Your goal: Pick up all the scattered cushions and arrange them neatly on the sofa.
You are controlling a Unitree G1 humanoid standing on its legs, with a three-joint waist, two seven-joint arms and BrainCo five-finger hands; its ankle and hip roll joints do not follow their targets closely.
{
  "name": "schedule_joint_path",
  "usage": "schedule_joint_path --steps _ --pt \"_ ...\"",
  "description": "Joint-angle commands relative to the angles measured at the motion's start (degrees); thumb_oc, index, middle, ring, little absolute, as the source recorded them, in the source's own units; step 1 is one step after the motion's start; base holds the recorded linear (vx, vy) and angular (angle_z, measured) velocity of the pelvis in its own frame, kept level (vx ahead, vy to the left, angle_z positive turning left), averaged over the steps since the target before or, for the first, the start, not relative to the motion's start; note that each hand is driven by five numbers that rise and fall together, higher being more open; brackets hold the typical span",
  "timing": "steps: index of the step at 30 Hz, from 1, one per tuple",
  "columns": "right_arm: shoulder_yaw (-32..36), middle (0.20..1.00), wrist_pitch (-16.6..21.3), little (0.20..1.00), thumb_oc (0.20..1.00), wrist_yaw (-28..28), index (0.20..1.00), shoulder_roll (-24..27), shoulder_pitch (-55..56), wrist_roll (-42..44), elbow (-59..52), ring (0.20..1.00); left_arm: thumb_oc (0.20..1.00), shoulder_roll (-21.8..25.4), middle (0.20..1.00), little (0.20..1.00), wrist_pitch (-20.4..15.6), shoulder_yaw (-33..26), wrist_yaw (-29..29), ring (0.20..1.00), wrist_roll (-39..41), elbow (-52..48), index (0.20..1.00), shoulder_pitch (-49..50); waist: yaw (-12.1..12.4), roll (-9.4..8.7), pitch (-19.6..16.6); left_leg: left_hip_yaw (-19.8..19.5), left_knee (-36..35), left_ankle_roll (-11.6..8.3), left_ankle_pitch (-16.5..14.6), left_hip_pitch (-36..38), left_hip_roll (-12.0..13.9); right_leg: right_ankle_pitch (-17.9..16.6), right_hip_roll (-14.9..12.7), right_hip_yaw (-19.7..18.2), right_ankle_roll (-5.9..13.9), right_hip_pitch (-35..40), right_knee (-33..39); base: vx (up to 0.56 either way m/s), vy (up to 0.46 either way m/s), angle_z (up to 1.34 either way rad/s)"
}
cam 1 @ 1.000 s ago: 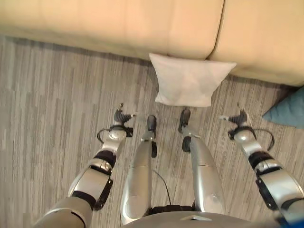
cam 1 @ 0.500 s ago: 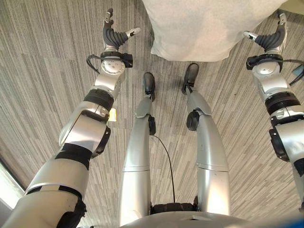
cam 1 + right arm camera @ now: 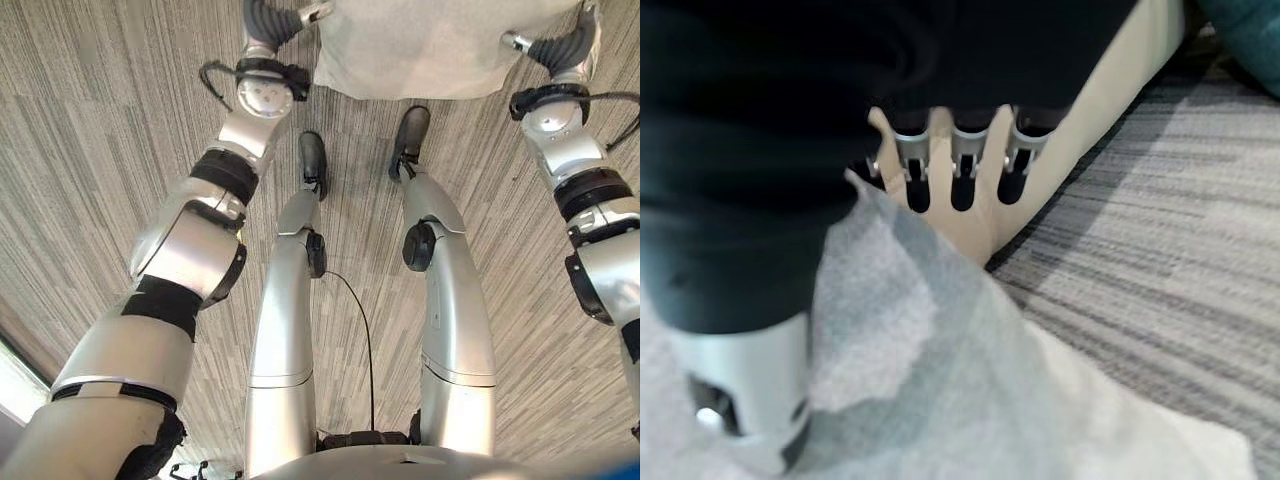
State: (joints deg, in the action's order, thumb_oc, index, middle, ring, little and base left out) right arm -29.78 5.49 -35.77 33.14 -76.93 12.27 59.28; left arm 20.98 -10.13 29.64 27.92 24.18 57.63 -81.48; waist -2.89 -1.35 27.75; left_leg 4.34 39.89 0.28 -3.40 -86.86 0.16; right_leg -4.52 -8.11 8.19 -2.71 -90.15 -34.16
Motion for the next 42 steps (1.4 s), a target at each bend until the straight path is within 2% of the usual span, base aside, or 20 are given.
schedule_joint_path --steps 1,2,4,5,6,7,9,14,19,21,23,24,26,29,32,34,35,37,39,42 --pt "-4.0 1.0 2.7 1.0 1.0 0.1 1.0 -6.2 2.5 -1.6 -4.8 1.0 1.0 -3.0 1.0 1.0 -1.7 -0.6 0.9 1.0 2.7 2.2 1.0 6.6 -1.2 1.3 -8.4 -3.3 -1.4 -0.39 -1.0 -0.3 0.3 9.0 -0.5 -4.7 7.71 1.3 -9.0 0.0 -0.035 -0.04" --pt "-5.2 1.0 2.7 1.0 1.0 0.0 1.0 -8.1 -0.2 -1.7 -6.9 1.0 1.0 -5.1 1.0 1.0 -2.3 -1.1 0.2 1.0 7.3 1.6 1.0 4.9 -1.3 1.33 -8.8 -3.3 -0.9 -0.36 -1.1 -0.9 0.3 8.9 -0.1 -4.8 7.72 0.8 -9.1 0.0 -0.025 -0.04" --pt "-5.1 1.0 2.9 1.0 1.0 -0.4 1.0 -9.7 -2.1 -1.2 -8.4 1.0 1.0 -6.3 1.0 1.0 -2.8 -1.1 -0.4 1.0 9.8 0.5 1.0 3.6 -1.4 1.63 -9.1 -3.1 -0.8 -0.31 -1.2 -1.1 0.5 8.9 0.1 -4.8 7.86 0.4 -9.3 0.0 -0.007 -0.06" --pt "-4.6 0.2 4.0 0.2 0.2 -0.8 0.2 -11.6 -3.7 -0.1 -11.8 0.2 0.57 -7.2 0.57 0.57 -4.0 -0.9 -0.7 0.57 12.2 -2.8 0.57 2.7 -1.4 1.9 -9.7 -3.0 -0.6 -0.21 -1.3 -1.3 0.7 8.8 0.4 -4.9 7.97 0.3 -9.3 0.0 -0.002 -0.07" --pt "-4.6 0.2 4.0 0.2 0.2 -0.9 0.2 -11.6 -3.7 -0.1 -11.9 0.2 0.482 -7.1 0.482 0.482 -4.0 -0.9 -0.6 0.482 12.2 -2.9 0.482 2.7 -1.4 1.87 -9.7 -3.0 -0.6 -0.21 -1.3 -1.3 0.7 8.8 0.4 -4.9 7.98 0.3 -9.3 0.0 -0.01 -0.07" --pt "-4.6 0.2 4.3 0.2 0.2 -0.9 0.2 -12.0 -4.1 0.0 -13.0 0.2 0.2 -7.3 0.2 0.2 -4.5 -1.0 -0.5 0.2 12.8 -3.9 0.2 2.7 -1.4 1.97 -9.9 -3.1 -0.6 -0.18 -1.3 -1.2 0.7 8.8 0.5 -4.8 7.95 0.3 -9.4 0.01 -0.011 -0.05" --pt "-3.0 0.2 5.9 0.2 0.2 -1.5 0.2 -12.9 -4.0 0.0 -18.8 0.2 0.2 -7.6 0.2 0.2 -6.4 -1.8 0.2 0.2 15.0 -9.5 0.2 3.7 -1.3 2.35 -11.0 -3.1 -0.6 -0.32 -1.4 -0.6 0.7 8.8 0.9 -4.7 7.86 0.6 -9.5 0.0 -0.009 -0.02" --pt "0.0 0.2 7.3 0.2 0.2 -2.2 0.2 -12.3 -2.0 -1.7 -24.4 0.2 0.2 -6.7 0.2 0.2 -7.7 -3.5 1.1 0.2 14.7 -14.8 0.2 5.8 -1.4 2.79 -12.8 -3.1 -2.9 -0.57 -1.3 2.3 0.8 9.0 1.4 -4.2 7.62 3.4 -7.8 -0.02 -0.014 -0.03" --pt "5.2 0.2 8.0 0.2 0.2 -2.3 0.2 -11.4 7.3 -5.1 -33.8 0.2 0.2 -6.6 0.2 0.2 -8.5 -7.1 2.0 0.2 12.0 -26.1 0.2 15.6 -1.2 3.79 -14.5 -4.1 -9.3 -1.66 -0.1 11.1 1.3 9.4 1.7 -2.8 7.34 11.9 -4.1 -0.01 -0.02 0.01" --pt "8.1 0.2 8.9 0.2 0.2 0.1 0.2 -10.9 18.2 -8.6 -39.9 0.2 0.2 -6.0 0.2 0.2 -7.3 -9.2 2.6 0.2 2.3 -37.0 0.2 25.1 -0.9 4.15 -15.3 -5.3 -15.6 -3.03 0.9 21.3 1.7 9.2 1.2 -1.2 7.23 21.5 0.9 -0.02 -0.075 0.11" --pt "8.6 0.2 9.0 0.2 0.2 0.7 0.2 -11.2 20.7 -9.1 -41.3 0.2 0.2 -6.2 0.2 0.2 -7.0 -9.6 2.7 0.2 0.9 -38.7 0.2 27.4 -0.9 4.13 -15.5 -5.6 -17.1 -3.29 1.2 23.7 1.6 9.1 1.3 -0.8 7.2 23.8 2.0 0.0 -0.045 0.13" --pt "9.7 0.2 9.8 0.2 0.2 2.0 0.2 -11.4 25.8 -10.7 -44.8 0.2 0.2 -6.1 0.2 0.2 -7.3 -10.6 2.2 0.2 -1.0 -42.8 0.2 32.0 -0.7 4.0 -16.0 -5.5 -19.6 -3.57 3.3 27.3 1.5 7.3 0.8 0.3 6.71 27.4 4.8 0.01 -0.055 0.18" --pt "10.6 0.2 10.3 0.2 0.2 3.3 0.2 -11.5 31.3 -11.4 -47.8 0.2 0.2 -6.1 0.2 0.2 -7.2 -10.4 1.3 0.2 -2.5 -46.0 0.2 37.0 -0.6 3.88 -16.5 -5.9 -21.7 -3.86 3.6 32.1 1.5 7.0 0.2 1.1 6.7 31.9 7.1 0.03 -0.049 0.18" --pt "12.4 0.2 12.5 0.2 0.2 7.4 0.2 -14.3 45.2 -9.0 -53.6 0.2 0.2 -6.1 0.2 0.2 -7.4 -9.9 -1.0 0.2 -4.8 -51.5 0.2 48.8 0.0 3.44 -18.6 -6.2 -28.3 -4.64 4.2 45.8 1.2 6.3 0.2 3.3 7.05 44.8 13.9 0.07 -0.038 0.1" --pt "12.4 0.2 12.9 0.2 0.2 9.2 0.2 -14.7 51.6 -9.0 -56.4 0.2 0.2 -6.0 0.2 0.2 -7.6 -9.4 -2.3 0.2 -5.0 -54.2 0.2 55.2 0.4 3.29 -18.8 -6.1 -31.8 -4.91 4.6 54.4 1.6 6.0 0.4 4.5 7.34 53.5 18.0 0.12 -0.03 0.05" --pt "13.3 0.2 13.3 0.2 0.2 10.9 0.2 -14.2 57.9 -8.8 -59.3 0.2 0.2 -4.5 0.2 0.2 -7.2 -9.2 -3.0 0.2 -6.4 -55.9 0.2 60.9 0.4 2.84 -18.9 -5.2 -34.5 -5.53 5.2 63.2 2.3 6.3 1.2 6.0 7.29 64.2 22.7 0.19 -0.074 0.11" --pt "13.7 0.2 13.3 0.2 0.2 10.8 0.2 -13.9 59.3 -9.3 -59.9 0.2 0.2 -4.3 0.2 0.2 -7.1 -9.2 -3.2 0.2 -6.7 -56.2 0.2 62.0 0.2 2.71 -19.0 -4.9 -34.4 -5.74 5.1 64.8 2.5 6.6 1.4 6.2 7.11 66.6 23.7 0.23 -0.123 0.4" --pt "15.5 0.2 13.1 0.2 0.2 11.9 0.2 -12.9 65.4 -9.8 -62.4 0.2 0.2 -3.5 0.2 0.2 -6.6 -9.5 -4.3 0.2 -7.0 -57.0 0.2 67.4 -0.1 1.09 -19.4 -3.7 -28.3 -6.64 2.4 69.7 3.6 8.2 3.1 6.0 5.94 77.5 27.9 0.25 -0.127 0.52" --pt "16.8 0.2 12.9 0.2 0.2 12.0 0.2 -12.5 67.8 -10.5 -63.5 0.2 0.2 -3.7 0.2 0.2 -6.4 -10.1 -4.6 0.2 -6.6 -57.1 0.2 70.0 0.0 0.07 -19.9 -3.8 -20.2 -7.53 3.9 68.6 3.6 8.5 4.2 5.7 5.17 82.5 30.7 0.16 -0.003 0.34" --pt "17.1 0.2 12.7 0.2 0.2 11.9 0.2 -12.8 68.4 -10.4 -63.6 0.2 0.2 -3.5 0.2 0.2 -6.0 -10.5 -4.6 0.2 -6.6 -57.2 0.2 71.0 0.2 -0.48 -20.8 -2.8 -22.3 -6.19 1.9 68.9 3.4 8.5 4.0 5.5 5.57 84.0 31.5 0.1 0.041 0.01"
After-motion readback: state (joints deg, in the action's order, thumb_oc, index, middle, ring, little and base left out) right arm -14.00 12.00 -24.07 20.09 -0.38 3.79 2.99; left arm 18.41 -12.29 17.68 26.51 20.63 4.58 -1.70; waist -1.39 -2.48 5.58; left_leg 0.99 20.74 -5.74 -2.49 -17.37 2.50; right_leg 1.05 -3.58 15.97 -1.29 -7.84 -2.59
